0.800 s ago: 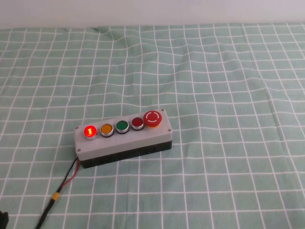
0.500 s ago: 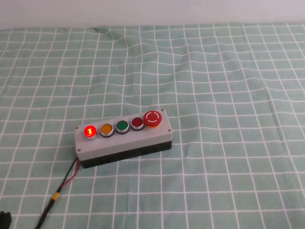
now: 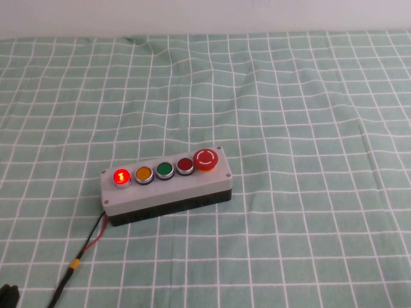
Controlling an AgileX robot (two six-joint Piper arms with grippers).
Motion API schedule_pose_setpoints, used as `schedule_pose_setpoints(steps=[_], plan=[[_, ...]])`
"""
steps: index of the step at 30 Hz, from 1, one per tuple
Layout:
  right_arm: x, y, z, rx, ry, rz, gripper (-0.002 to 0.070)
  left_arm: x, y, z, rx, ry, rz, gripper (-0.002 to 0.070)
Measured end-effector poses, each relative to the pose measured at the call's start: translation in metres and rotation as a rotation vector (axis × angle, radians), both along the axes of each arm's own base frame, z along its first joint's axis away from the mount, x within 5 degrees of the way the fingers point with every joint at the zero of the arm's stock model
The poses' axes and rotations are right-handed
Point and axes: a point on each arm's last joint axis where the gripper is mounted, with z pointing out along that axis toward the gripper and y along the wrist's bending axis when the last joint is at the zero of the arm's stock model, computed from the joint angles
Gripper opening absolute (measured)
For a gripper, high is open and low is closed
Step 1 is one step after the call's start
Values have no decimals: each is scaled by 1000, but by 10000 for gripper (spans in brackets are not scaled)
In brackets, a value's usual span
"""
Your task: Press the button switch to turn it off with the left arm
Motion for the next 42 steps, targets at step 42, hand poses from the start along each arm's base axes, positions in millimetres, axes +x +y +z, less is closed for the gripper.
schedule_pose_setpoints(steps=[42], plan=[[0, 0, 0, 0, 0, 0, -16, -8, -6, 72, -417, -735, -110, -4]])
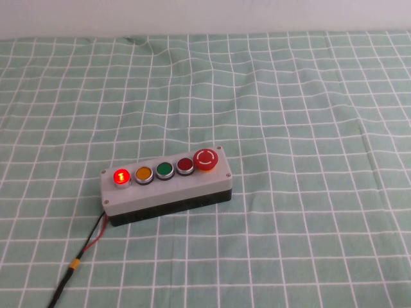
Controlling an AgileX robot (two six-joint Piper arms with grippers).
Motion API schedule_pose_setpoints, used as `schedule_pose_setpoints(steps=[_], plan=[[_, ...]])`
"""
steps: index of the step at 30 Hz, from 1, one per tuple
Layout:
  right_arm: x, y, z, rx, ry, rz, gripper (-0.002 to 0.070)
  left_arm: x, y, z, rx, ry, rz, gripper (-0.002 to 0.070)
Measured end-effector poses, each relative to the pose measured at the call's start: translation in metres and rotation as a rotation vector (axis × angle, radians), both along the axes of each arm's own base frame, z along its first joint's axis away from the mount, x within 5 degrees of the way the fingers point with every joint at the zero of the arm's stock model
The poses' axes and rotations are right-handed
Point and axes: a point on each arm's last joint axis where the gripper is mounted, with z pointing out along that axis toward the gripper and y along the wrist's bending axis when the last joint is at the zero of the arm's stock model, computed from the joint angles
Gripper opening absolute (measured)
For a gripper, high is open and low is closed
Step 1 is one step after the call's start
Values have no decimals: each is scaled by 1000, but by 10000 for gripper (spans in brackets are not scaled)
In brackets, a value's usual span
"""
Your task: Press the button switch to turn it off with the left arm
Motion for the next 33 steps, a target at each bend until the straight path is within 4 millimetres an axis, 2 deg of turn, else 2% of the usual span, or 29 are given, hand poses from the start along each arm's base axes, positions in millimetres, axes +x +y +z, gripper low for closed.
schedule_pose_setpoints(steps=[3, 6, 10, 13, 16, 20, 23, 28, 33], plan=[[0, 0, 0, 0, 0, 0, -16, -7, 0, 12, -67, -107, -50, -4], [0, 0, 0, 0, 0, 0, -16, -13, -2, 33, -11, -142, -52, -4], [0, 0, 0, 0, 0, 0, -16, -28, 0, 75, 75, -176, -12, -4], [0, 0, 0, 0, 0, 0, -16, -43, 5, 112, 40, -192, 3, -4], [0, 0, 0, 0, 0, 0, -16, -46, 11, 142, 5, -129, 33, -4], [0, 0, 0, 0, 0, 0, -16, -36, 17, 169, -11, 43, 105, -4], [0, 0, 0, 0, 0, 0, -16, -16, 20, 178, -5, 239, 166, -4], [0, 0, 0, 0, 0, 0, -16, 21, 15, 173, 172, 633, 222, -4], [0, 0, 0, 0, 0, 0, -16, 50, 4, 164, 353, 813, 174, -4]])
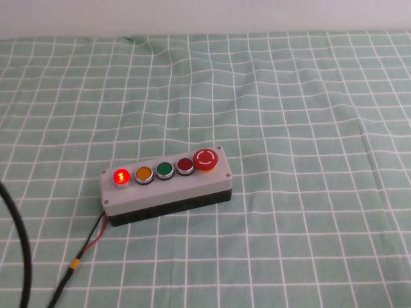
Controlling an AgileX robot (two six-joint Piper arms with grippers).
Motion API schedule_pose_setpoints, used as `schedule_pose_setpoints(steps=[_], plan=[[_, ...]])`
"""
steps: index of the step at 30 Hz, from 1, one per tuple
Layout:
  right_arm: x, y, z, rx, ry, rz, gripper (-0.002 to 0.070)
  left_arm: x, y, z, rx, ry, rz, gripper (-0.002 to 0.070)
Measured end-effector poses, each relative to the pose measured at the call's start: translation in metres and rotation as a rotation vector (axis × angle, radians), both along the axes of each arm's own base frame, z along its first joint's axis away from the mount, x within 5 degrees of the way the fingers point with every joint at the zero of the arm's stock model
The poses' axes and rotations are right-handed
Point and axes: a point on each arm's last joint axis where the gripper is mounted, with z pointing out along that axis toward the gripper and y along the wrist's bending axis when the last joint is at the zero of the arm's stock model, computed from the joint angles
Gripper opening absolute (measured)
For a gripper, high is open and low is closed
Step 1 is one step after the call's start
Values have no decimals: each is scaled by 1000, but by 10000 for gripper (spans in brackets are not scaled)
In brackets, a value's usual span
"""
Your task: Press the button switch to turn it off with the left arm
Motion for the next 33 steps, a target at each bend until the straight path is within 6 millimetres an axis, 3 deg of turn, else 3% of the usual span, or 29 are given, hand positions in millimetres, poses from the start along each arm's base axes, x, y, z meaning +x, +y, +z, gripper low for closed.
schedule_pose_setpoints(steps=[7, 14, 22, 33], plan=[[0, 0, 0, 0, 0, 0, -16, 35, -11, -15, 65, 149, -56, -4], [0, 0, 0, 0, 0, 0, -16, 79, -29, -41, 97, 382, -156, -4], [0, 0, 0, 0, 0, 0, -16, 134, -51, -55, 95, 560, -284, -4], [0, 0, 0, 0, 0, 0, -16, 176, -72, -87, 125, 766, -339, -4]])
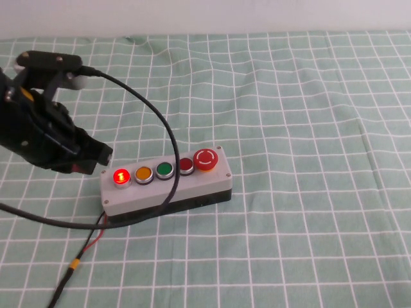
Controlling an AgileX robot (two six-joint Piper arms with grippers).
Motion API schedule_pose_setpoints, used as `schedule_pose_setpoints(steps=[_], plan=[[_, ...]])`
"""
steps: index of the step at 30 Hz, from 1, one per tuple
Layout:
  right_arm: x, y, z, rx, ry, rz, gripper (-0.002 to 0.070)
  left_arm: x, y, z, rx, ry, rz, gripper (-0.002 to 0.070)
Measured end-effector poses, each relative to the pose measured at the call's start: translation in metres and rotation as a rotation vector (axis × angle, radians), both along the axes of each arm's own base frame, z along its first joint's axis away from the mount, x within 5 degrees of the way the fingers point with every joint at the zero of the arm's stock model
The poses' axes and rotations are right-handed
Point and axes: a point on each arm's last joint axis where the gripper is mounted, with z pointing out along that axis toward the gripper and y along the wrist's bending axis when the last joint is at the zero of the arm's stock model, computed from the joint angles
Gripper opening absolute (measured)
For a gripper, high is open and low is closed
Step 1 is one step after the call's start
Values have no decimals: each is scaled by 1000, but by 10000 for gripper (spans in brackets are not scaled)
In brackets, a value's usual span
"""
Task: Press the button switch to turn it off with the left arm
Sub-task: Press the button to turn off
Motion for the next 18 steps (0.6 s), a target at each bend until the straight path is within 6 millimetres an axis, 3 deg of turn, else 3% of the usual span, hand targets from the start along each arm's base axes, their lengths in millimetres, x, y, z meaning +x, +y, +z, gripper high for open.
schedule_pose_setpoints(steps=[6, 18], plan=[[0, 0, 0, 0, 0, 0, -16, 17, -18, -21, 17, 40, -44, -4], [0, 0, 0, 0, 0, 0, -16, 50, -27, -58, 21, 15, -24, -4]])
